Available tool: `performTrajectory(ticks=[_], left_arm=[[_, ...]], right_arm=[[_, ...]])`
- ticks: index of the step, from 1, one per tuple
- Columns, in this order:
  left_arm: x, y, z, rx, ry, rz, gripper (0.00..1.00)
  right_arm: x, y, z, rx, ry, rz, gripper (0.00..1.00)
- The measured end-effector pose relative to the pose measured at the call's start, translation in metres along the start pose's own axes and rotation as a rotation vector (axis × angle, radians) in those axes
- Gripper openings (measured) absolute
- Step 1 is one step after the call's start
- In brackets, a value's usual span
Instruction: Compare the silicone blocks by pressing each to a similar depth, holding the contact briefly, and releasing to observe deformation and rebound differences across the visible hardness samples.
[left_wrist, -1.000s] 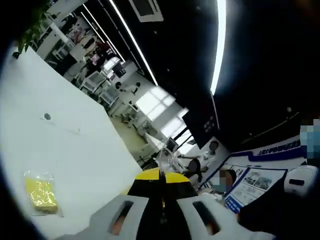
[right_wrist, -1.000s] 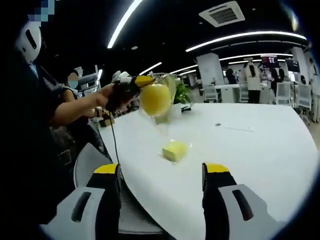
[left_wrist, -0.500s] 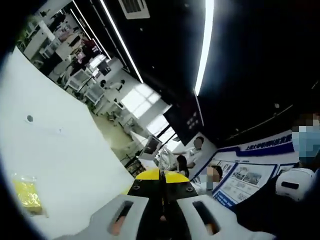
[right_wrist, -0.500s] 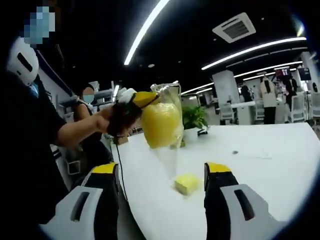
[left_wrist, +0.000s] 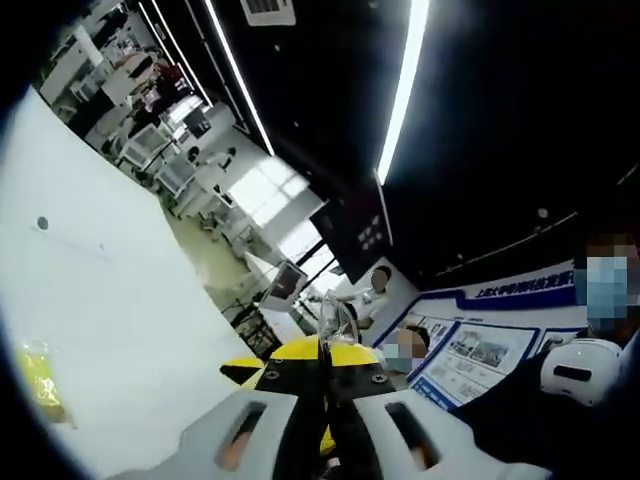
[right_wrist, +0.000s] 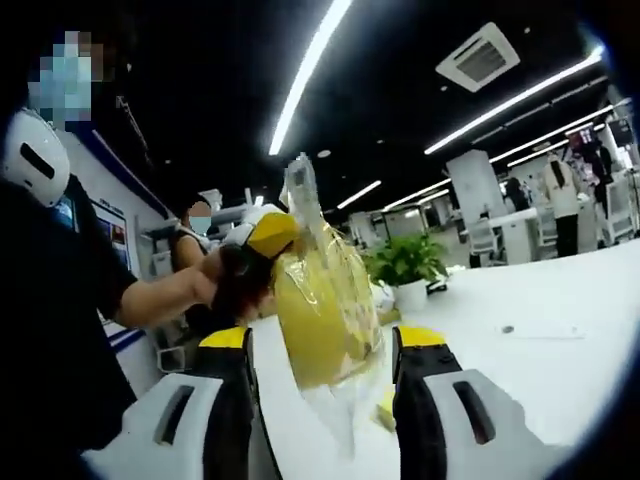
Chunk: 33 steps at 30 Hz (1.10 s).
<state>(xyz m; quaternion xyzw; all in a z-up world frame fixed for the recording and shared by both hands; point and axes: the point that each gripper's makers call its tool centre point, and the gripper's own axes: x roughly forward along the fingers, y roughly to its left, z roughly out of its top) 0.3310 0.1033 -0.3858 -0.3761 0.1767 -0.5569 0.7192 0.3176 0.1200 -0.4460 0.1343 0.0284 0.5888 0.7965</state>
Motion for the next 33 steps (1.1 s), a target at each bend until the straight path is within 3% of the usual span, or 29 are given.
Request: performTrajectory(ticks=[3,10,13,22,33], left_arm=[[0.000,0.001,0.001,-0.015,-0.021,-0.027,0.00],[-0.009,0.015,0.000,-0.035,-0.056,-0.010,0.00],[-0.014,0.020,0.002,-0.039,-0.073,-0.005,0.00],[-0.017,0.020,0.009,-0.017,-0.089,-0.019,0.00],[-0.016,0.030,0.010,-0.023,-0.112,-0.008,0.00]], right_arm=[[0.004,-0.003,-0.001,0.005,0.002,0.012,0.37],[0.016,-0.012,-0.006,0.026,0.021,0.025,0.34],[0.020,-0.010,-0.010,0.017,0.037,0.042,0.26],[0.027,-0.011,-0.008,0.046,0.078,0.056,0.16],[0.025,-0.013,-0.013,0.035,0.162,0.066,0.12]])
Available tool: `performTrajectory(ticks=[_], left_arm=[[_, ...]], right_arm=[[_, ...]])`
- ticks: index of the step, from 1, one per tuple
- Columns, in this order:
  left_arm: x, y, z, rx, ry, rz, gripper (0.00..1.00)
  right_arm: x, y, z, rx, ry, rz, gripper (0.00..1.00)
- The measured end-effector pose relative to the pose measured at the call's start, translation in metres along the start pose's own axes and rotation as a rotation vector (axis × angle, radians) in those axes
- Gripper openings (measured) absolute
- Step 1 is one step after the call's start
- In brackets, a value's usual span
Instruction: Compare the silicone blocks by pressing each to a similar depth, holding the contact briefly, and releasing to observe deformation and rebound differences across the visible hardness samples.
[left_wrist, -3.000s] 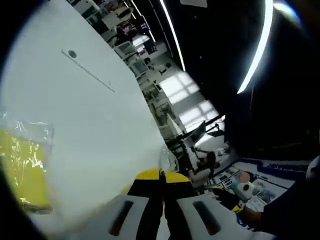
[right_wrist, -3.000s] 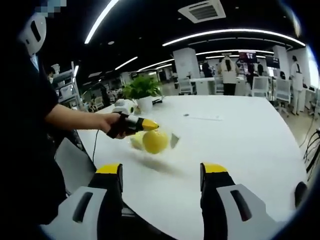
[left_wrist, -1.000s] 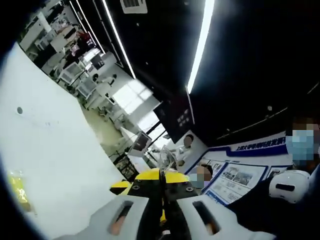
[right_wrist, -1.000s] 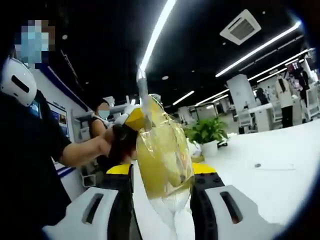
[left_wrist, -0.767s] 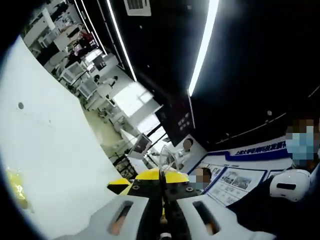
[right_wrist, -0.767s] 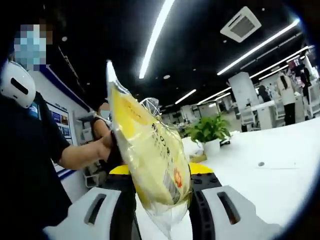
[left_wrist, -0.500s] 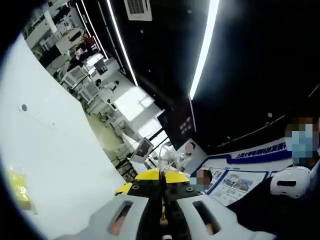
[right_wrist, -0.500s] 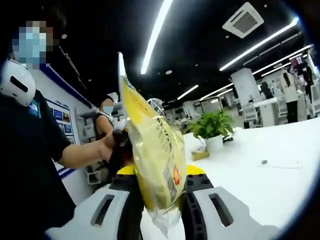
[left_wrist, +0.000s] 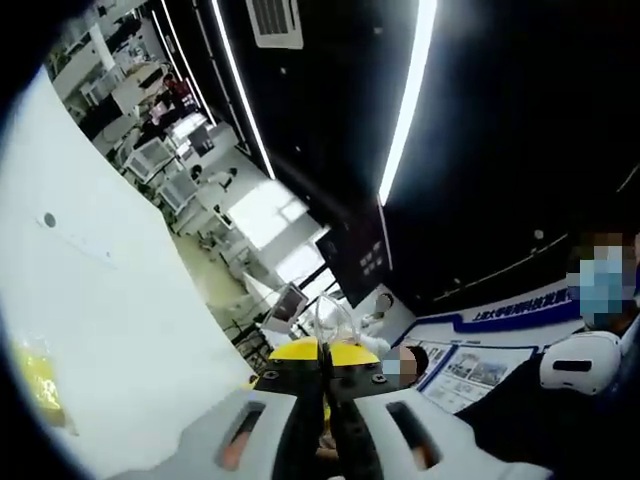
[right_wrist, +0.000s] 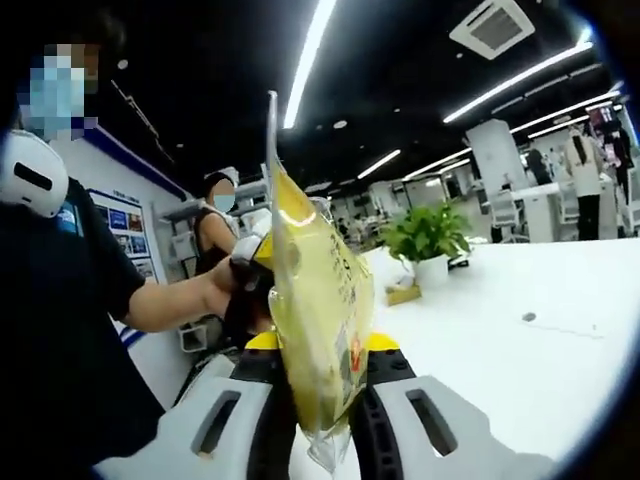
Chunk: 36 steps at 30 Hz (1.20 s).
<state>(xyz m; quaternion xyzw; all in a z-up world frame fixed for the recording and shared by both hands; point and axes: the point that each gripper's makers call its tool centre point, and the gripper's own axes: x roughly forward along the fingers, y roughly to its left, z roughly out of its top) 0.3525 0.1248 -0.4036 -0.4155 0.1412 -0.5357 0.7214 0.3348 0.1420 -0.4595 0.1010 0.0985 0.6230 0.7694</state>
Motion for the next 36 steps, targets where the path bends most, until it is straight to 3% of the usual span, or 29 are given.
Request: performTrajectory(ticks=[16,21,24,26,30,36], left_arm=[[0.006,-0.001,-0.006,-0.004,0.009,0.008,0.00],[0.009,-0.004,-0.006,-0.045,0.001,-0.006,0.00],[0.011,-0.003,-0.008,-0.117,-0.016,-0.014,0.00],[0.013,-0.004,-0.010,-0.108,-0.006,-0.014,0.00],[0.016,-0.007,-0.014,-0.099,0.008,-0.021,0.00],[0.016,-0.006,-0.012,-0.109,-0.007,-0.027,0.00]], right_arm=[[-0.007,-0.001,-0.001,-0.007,-0.026,-0.014,0.13],[-0.011,-0.001,0.001,0.024,-0.032,-0.021,0.17],[-0.014,-0.001,0.001,0.037,-0.032,-0.022,0.20],[-0.016,0.000,-0.001,0.036,-0.033,-0.018,0.22],[-0.021,-0.002,-0.003,0.042,-0.044,-0.036,0.28],[-0.023,-0.001,-0.001,0.046,-0.084,-0.060,0.56]])
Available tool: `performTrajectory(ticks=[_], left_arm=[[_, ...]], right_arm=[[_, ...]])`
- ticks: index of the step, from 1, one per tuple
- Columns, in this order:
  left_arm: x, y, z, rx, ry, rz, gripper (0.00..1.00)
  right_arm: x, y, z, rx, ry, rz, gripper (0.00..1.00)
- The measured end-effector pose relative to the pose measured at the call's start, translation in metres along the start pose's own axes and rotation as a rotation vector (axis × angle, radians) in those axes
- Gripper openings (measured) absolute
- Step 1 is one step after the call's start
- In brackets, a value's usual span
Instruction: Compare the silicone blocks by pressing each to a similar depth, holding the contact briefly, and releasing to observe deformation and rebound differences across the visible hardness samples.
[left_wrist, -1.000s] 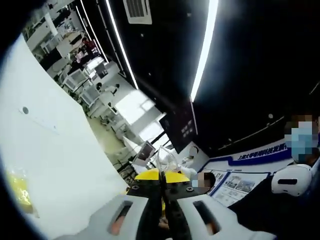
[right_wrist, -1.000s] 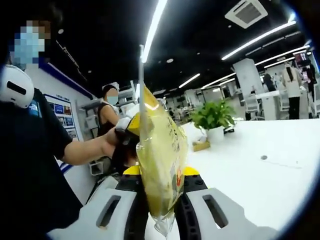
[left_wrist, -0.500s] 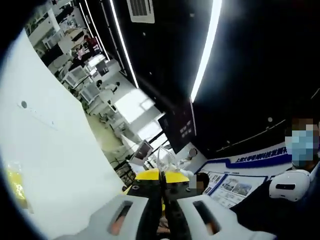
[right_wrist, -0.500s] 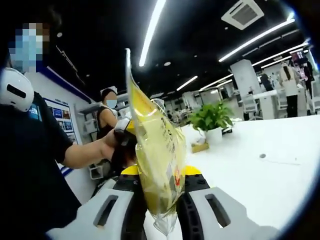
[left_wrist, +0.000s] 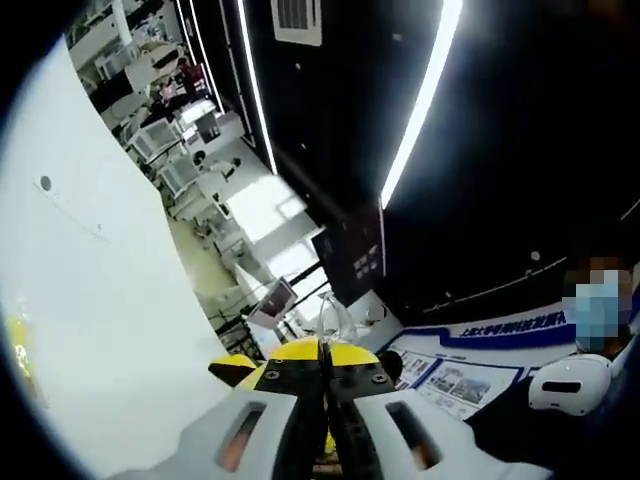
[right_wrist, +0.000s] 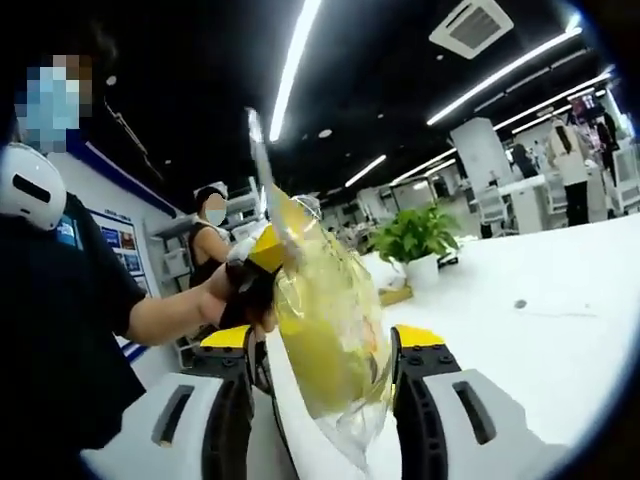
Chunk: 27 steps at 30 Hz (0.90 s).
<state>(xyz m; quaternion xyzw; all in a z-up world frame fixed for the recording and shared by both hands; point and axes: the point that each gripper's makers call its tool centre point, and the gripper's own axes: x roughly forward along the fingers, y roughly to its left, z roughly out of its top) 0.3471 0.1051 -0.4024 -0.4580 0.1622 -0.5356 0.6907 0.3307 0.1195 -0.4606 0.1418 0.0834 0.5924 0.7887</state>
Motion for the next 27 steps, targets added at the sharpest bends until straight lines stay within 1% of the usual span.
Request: performTrajectory(ticks=[3,6,8,11,13,14,15,18,22,25,27], left_arm=[[0.001,0.000,0.000,-0.001,0.004,-0.004,0.00],[0.002,0.000,-0.001,-0.004,0.007,-0.008,0.00],[0.003,0.000,-0.002,-0.009,0.009,-0.009,0.00],[0.005,-0.001,-0.004,-0.015,0.011,-0.013,0.00],[0.005,0.000,-0.005,-0.020,0.012,-0.014,0.00],[0.005,0.000,-0.005,-0.022,0.012,-0.015,0.00],[0.006,0.000,-0.006,-0.021,0.012,-0.014,0.00],[0.004,0.004,-0.007,-0.027,0.007,-0.007,0.00],[0.002,0.009,-0.007,-0.044,-0.002,0.005,0.00],[0.000,0.014,-0.008,-0.051,-0.007,0.017,0.00],[-0.002,0.018,-0.008,-0.062,-0.011,0.025,0.00]], right_arm=[[-0.001,-0.002,-0.001,-0.004,0.000,-0.021,0.64],[-0.004,-0.001,-0.001,-0.022,-0.001,-0.032,0.67],[-0.006,-0.001,0.002,-0.050,-0.023,-0.034,0.69],[-0.007,-0.003,0.002,-0.060,-0.025,-0.052,0.80],[-0.009,-0.005,0.002,-0.060,-0.029,-0.069,0.89],[-0.010,-0.007,0.002,-0.058,-0.030,-0.082,0.94],[-0.012,-0.009,0.000,-0.055,-0.028,-0.103,0.96],[-0.016,-0.009,-0.003,-0.079,-0.024,-0.115,0.96],[-0.023,-0.013,-0.005,-0.109,-0.016,-0.159,0.96],[-0.033,-0.020,-0.008,-0.128,0.009,-0.215,0.96],[-0.043,-0.019,-0.010,-0.121,0.002,-0.229,0.96]])
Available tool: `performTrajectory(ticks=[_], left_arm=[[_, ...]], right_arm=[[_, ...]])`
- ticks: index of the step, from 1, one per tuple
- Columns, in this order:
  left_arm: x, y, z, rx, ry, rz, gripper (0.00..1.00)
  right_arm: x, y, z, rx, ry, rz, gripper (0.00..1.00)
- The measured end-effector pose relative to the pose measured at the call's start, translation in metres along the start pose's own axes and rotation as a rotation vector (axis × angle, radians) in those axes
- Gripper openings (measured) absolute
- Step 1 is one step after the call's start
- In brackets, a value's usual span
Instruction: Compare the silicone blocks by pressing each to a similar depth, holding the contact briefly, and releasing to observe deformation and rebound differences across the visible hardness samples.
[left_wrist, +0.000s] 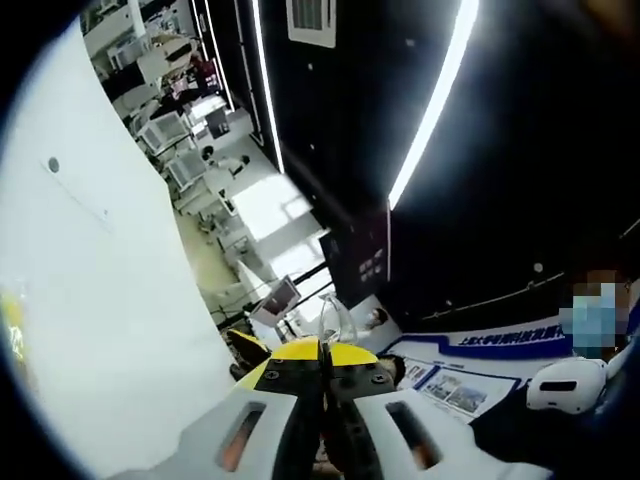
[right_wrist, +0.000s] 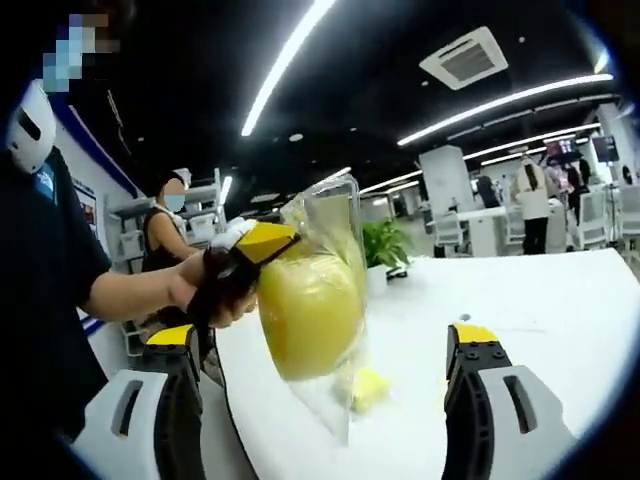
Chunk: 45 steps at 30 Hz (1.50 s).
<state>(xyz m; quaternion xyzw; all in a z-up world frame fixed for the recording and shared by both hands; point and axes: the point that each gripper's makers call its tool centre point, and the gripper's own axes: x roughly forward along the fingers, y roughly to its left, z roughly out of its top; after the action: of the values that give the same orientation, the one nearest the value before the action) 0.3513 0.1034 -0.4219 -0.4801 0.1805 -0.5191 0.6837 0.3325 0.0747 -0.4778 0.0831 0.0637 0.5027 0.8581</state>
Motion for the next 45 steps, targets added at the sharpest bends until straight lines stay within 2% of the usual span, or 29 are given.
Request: performTrajectory(ticks=[2,10,11,13,15,21,23,29,32,34,37,45], left_arm=[[-0.002,0.004,0.000,-0.015,-0.004,0.009,0.00],[-0.002,0.023,-0.005,-0.037,-0.009,0.047,0.00],[-0.001,0.025,-0.005,-0.039,-0.009,0.049,0.00],[-0.001,0.030,-0.006,-0.049,-0.013,0.059,0.00],[-0.001,0.035,-0.006,-0.057,-0.015,0.066,0.00],[-0.001,0.054,-0.009,-0.105,-0.030,0.096,0.00],[0.000,0.059,-0.010,-0.114,-0.030,0.099,0.00],[-0.001,0.099,-0.014,-0.158,-0.050,0.179,0.00],[0.000,0.121,-0.021,-0.183,-0.042,0.221,0.00],[0.002,0.135,-0.025,-0.191,-0.032,0.250,0.00],[0.003,0.158,-0.032,-0.198,-0.022,0.288,0.00],[0.004,0.208,-0.036,-0.229,-0.074,0.362,0.00]], right_arm=[[-0.010,-0.001,-0.002,0.011,-0.013,-0.017,0.96],[-0.053,-0.010,-0.021,-0.006,0.030,-0.110,0.96],[-0.059,-0.009,-0.023,-0.005,0.036,-0.118,0.94],[-0.068,-0.010,-0.030,0.003,0.068,-0.135,0.89],[-0.075,-0.011,-0.038,-0.003,0.100,-0.153,0.89],[-0.097,-0.011,-0.045,0.012,0.080,-0.208,0.89],[-0.102,-0.009,-0.048,0.045,0.068,-0.218,0.92],[-0.121,-0.008,-0.057,0.064,0.075,-0.265,0.91],[-0.130,-0.012,-0.061,0.064,0.090,-0.295,0.92],[-0.136,-0.017,-0.062,0.085,0.075,-0.326,0.96],[-0.142,-0.019,-0.059,0.111,0.064,-0.336,0.96],[-0.149,-0.022,-0.059,0.098,0.064,-0.351,0.93]])
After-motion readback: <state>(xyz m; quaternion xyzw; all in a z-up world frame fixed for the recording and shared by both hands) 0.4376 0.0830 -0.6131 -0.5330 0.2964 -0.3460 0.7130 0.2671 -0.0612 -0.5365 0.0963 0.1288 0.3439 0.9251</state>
